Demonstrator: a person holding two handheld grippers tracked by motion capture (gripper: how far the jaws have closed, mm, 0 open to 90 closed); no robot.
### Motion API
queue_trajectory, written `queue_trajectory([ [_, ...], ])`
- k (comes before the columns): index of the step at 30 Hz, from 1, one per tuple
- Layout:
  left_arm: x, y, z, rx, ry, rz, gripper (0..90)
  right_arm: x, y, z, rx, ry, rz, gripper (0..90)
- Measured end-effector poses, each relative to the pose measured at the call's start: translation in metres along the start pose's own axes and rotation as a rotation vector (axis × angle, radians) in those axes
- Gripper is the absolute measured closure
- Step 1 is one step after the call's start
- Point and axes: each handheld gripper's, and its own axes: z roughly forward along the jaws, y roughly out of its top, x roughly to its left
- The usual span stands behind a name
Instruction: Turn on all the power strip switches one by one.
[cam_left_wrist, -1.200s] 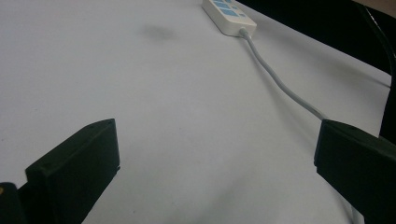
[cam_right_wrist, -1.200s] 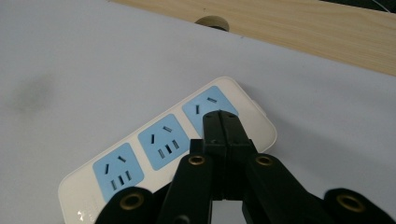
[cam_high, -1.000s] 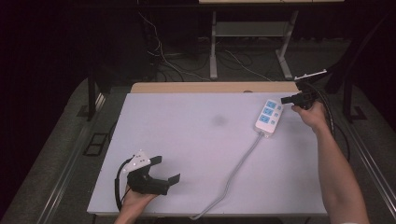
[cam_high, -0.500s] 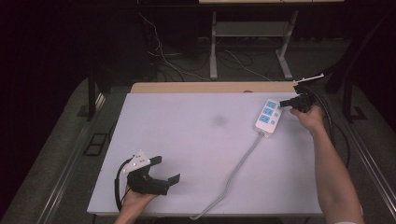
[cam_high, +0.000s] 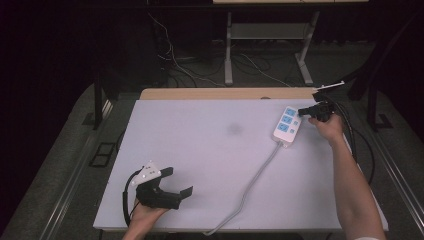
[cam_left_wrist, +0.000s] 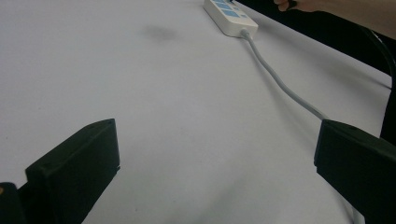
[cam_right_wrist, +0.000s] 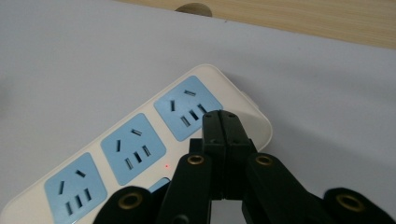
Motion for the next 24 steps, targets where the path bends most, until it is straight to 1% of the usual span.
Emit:
queue_trajectory([
  [2, -0.0001, 0.0000, 0.0001, 0.001, 0.001, 0.000, 0.0, 0.0002, -0.0007, 0.0004, 0.003, -0.001, -0.008, 90.0],
  [3, -0.0004, 0.0001, 0.0002, 0.000, 0.002, 0.000, 0.0, -0.0003, -0.0010, 0.0004, 0.002, 0.003, -0.003, 90.0],
  [5, -0.0009, 0.0001, 0.0002, 0.001, 0.002, 0.003, 0.0, 0.0001, -0.0020, 0.0016, 0.003, 0.029, 0.004, 90.0],
  [6, -0.0013, 0.0000, 0.0002, 0.002, 0.002, 0.000, 0.0, 0.0011, -0.0026, 0.0025, 0.001, 0.034, -0.002, 90.0],
  [7, -0.0014, -0.0001, 0.0003, 0.003, 0.002, 0.000, 0.0, 0.0048, -0.0022, 0.0033, 0.001, 0.015, -0.021, 90.0],
  [8, -0.0016, -0.0001, 0.0001, 0.001, 0.001, 0.000, 0.0, 0.0048, -0.0022, 0.0033, 0.001, 0.015, -0.021, 90.0],
  [9, -0.0019, -0.0001, 0.0000, -0.001, 0.002, 0.000, 0.0, 0.0067, -0.0009, 0.0041, 0.011, 0.001, -0.034, 90.0],
  [11, -0.0021, -0.0003, -0.0005, -0.003, 0.002, 0.001, 0.0, 0.0072, -0.0005, 0.0041, 0.015, -0.003, -0.039, 90.0],
  [16, -0.0013, -0.0005, -0.0012, -0.002, 0.005, 0.000, 0.0, 0.0041, -0.0018, 0.0044, 0.007, 0.015, -0.015, 90.0],
  [17, -0.0013, -0.0005, -0.0013, -0.002, 0.005, 0.000, 0.0, 0.0034, -0.0022, 0.0044, 0.005, 0.022, -0.001, 90.0],
  [19, -0.0012, -0.0005, -0.0014, -0.002, 0.004, 0.000, 0.0, 0.0026, -0.0026, 0.0044, 0.003, 0.027, 0.001, 90.0],
  [20, -0.0012, -0.0006, -0.0016, -0.001, 0.004, 0.001, 0.0, 0.0001, -0.0035, 0.0045, -0.003, 0.043, 0.021, 90.0],
  [21, -0.0012, -0.0007, -0.0017, -0.002, 0.003, 0.001, 0.0, -0.0009, -0.0039, 0.0045, -0.003, 0.046, 0.028, 90.0],
  [24, -0.0008, -0.0010, -0.0026, -0.002, 0.007, 0.000, 0.0, -0.0021, -0.0038, 0.0046, -0.001, 0.054, 0.031, 90.0],
])
